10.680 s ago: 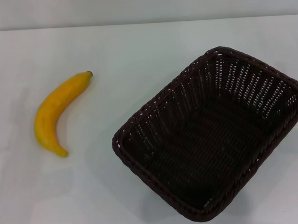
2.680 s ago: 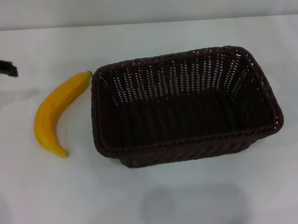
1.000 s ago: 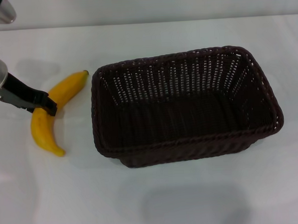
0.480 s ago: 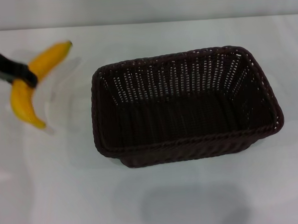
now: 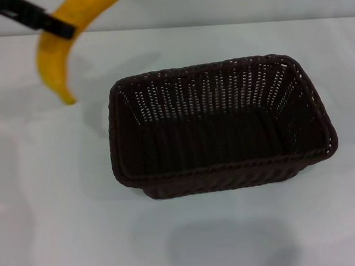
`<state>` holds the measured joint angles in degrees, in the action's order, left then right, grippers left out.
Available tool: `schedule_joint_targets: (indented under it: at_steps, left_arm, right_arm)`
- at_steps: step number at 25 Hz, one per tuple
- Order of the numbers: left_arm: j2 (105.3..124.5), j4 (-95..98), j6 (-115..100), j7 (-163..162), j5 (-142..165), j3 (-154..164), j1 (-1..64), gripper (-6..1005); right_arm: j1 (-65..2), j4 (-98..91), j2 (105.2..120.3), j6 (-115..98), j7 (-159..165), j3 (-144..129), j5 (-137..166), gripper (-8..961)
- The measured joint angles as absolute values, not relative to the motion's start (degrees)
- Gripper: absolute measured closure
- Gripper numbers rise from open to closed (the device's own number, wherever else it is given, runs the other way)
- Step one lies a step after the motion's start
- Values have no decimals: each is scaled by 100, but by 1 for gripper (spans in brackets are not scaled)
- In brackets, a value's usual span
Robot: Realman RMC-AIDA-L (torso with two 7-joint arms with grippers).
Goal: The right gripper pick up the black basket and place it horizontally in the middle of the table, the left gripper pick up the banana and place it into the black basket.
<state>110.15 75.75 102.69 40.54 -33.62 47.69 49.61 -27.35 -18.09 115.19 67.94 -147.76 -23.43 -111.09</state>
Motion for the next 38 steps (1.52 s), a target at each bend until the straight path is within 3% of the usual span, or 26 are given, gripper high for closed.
schedule_joint_targets:
  at_steps: [7,15,22,26,31,33,38]
  left_arm:
    - [11509,6816,9602,4848,-4087,5077,5200,483]
    - [11860,6216,9222,4992,-4221,5784,5601,463]
    - [11873,6330,9078,5298,-4686,5888,5411,412]
    - [11886,6789,8759,5468,-4832,5873,4896,333]
    - [11882,7309,7867,6084,-5595,5769,3762,234]
    - [11888,7393,7501,6496,-6109,5674,3307,116]
    - [11899,7148,6692,8093,-8015,5374,2087,116]
  right_arm:
    - [-2725,-1789,11522,6794,-14759,-2329,-11109,269]
    - [-2728,-1789,11522,6784,-14733,-2345,-11109,269]
    - [-2627,-1794,11522,6875,-14729,-2326,-11109,269]
    - [-2568,-1806,11522,7018,-14729,-2313,-11109,269]
    - [-2547,-1833,11519,7072,-14729,-2311,-11129,269]
    - [-2547,-1834,11518,7083,-14729,-2311,-11178,269]
    - [-2554,-1820,11523,7104,-14730,-2304,-11322,269]
